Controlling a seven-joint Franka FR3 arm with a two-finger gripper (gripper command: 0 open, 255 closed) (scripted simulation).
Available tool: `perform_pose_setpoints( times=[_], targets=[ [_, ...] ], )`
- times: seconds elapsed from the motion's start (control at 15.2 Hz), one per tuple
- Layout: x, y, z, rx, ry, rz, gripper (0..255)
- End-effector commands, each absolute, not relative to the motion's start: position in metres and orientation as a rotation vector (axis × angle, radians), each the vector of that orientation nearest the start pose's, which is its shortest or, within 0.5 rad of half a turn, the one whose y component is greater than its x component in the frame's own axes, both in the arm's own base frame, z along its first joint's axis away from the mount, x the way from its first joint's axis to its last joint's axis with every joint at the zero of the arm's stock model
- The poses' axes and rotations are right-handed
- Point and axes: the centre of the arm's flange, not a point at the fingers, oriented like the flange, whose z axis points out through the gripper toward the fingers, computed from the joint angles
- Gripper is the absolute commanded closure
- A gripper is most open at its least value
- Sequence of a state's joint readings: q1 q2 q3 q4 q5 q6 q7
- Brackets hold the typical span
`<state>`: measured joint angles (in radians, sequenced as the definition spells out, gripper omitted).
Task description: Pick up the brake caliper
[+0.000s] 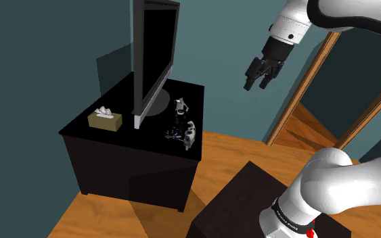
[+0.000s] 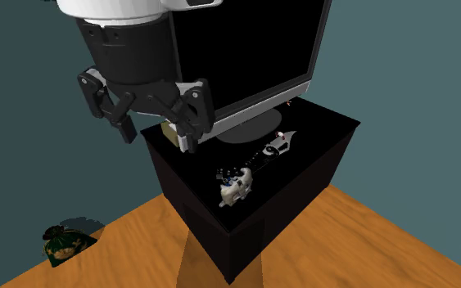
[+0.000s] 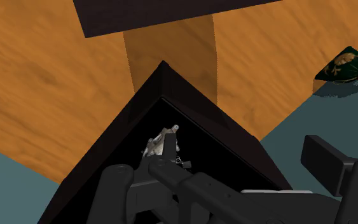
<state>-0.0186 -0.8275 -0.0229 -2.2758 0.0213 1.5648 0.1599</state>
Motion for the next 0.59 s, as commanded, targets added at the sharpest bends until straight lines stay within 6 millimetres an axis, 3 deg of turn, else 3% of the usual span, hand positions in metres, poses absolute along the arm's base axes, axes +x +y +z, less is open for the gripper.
perform_pose_setpoints(
  times=[0.0, 0.53],
  targets=[
    [0.294, -0.013, 0.640, -3.077, 0.299, -0.176, 0],
    [0.360, -0.022, 0.558, -3.113, 0.348, -0.161, 0]
  ],
)
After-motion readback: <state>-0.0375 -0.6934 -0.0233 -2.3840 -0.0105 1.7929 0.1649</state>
